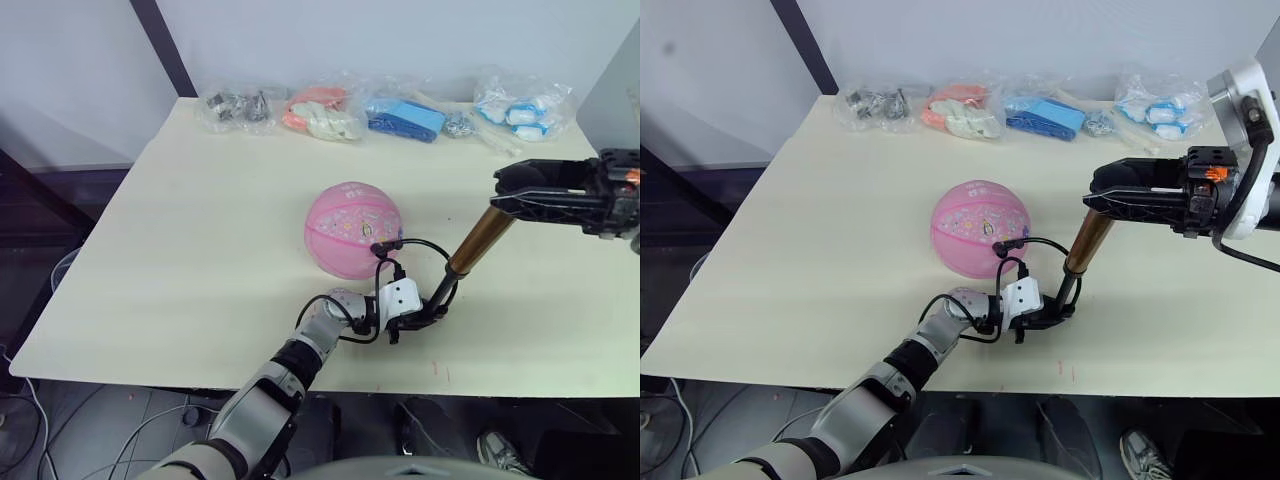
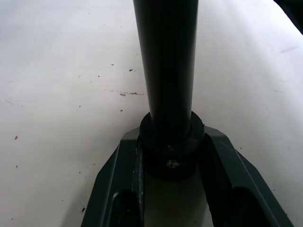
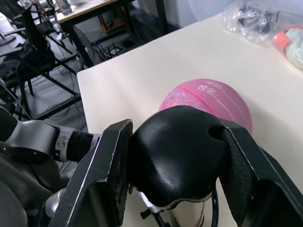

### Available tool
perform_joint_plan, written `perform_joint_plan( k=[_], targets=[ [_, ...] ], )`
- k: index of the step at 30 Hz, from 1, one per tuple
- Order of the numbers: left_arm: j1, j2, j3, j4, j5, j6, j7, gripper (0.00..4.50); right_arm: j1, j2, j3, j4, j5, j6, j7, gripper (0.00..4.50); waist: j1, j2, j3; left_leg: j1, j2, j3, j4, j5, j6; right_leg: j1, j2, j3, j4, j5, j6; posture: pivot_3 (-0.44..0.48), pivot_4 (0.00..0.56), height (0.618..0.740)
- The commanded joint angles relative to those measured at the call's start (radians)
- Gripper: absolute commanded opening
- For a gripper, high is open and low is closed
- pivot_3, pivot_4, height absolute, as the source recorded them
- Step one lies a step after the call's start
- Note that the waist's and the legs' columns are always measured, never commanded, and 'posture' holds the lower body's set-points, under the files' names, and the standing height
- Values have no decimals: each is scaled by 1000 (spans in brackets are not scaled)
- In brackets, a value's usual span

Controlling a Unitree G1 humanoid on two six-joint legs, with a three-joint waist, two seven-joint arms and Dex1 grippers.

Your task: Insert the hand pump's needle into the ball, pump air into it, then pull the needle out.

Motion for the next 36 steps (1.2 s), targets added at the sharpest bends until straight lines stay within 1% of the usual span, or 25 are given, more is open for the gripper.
perform_joint_plan(
  k=[1, 6, 9, 11, 20, 28, 36],
  targets=[
    [50, 33, -54, 88, 68, 44, -28, 1097, 47, 7, -30, -45, -11, -24, -18, 2299, -1, -1, -1, 0, 0, 0, 0, 0, 0, 0, 0, 0, 0, 0, 0, 0, 150, 740],
    [50, 33, -53, 89, 68, 44, -29, 1097, 114, -1, -24, -72, -36, -46, -9, 2299, -3, -4, -3, 1, 0, 0, 0, 0, 0, 1, 0, 0, 0, 0, 0, 0, 150, 740],
    [49, 33, -52, 89, 68, 44, -30, 1097, 123, -8, -22, -72, -33, -51, -13, 2299, -3, -4, -3, 1, 0, 0, 0, 0, 0, 1, 1, 0, 0, 0, 0, 0, 150, 740],
    [50, 34, -53, 90, 68, 43, -30, 1097, 124, -4, -18, -72, -28, -53, -19, 2299, -3, -4, -3, 1, 0, 0, 0, 0, 0, 1, 1, 0, 0, 0, 0, 0, 150, 740],
    [48, 32, -53, 88, 69, 45, -32, 1097, 206, 26, 32, -126, -84, -91, -19, 2299, -2, -5, -4, 1, 0, 0, 0, 0, 0, 1, 1, 0, 0, 0, 0, 0, 150, 740],
    [48, 34, -52, 85, 69, 47, -35, 1097, 291, 87, 101, -156, -169, -149, -19, 2299, -2, -7, -6, 1, 0, 0, 0, 0, 0, 1, 1, 0, 0, 0, 0, 0, 150, 740],
    [52, 36, -51, 74, 68, 53, -38, 1097, 395, 138, 182, -164, -317, -239, -4, 2299, -3, -8, -6, 2, 0, -1, 0, 0, 0, 2, 1, -1, 0, 0, 0, 0, 150, 740]
  ],
)
